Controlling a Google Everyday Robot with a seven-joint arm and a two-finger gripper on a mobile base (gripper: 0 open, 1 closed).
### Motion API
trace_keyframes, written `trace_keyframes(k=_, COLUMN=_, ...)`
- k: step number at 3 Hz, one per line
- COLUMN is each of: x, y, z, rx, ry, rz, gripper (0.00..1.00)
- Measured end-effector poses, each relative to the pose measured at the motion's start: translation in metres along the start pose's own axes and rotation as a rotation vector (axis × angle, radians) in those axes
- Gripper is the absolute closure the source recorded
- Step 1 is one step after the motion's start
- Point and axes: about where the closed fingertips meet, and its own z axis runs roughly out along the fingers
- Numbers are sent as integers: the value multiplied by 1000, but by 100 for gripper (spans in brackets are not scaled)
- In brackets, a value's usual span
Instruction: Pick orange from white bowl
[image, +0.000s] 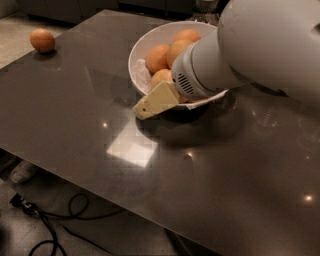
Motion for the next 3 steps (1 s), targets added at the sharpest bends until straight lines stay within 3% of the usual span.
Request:
trace_keyframes(k=2, x=-2, y=0, z=2, rx=-8, ry=-12, rz=4, gripper=0)
trace_keyframes(k=3, x=-13, y=-2, z=12, rx=3, ry=-56, rz=-13, gripper=1)
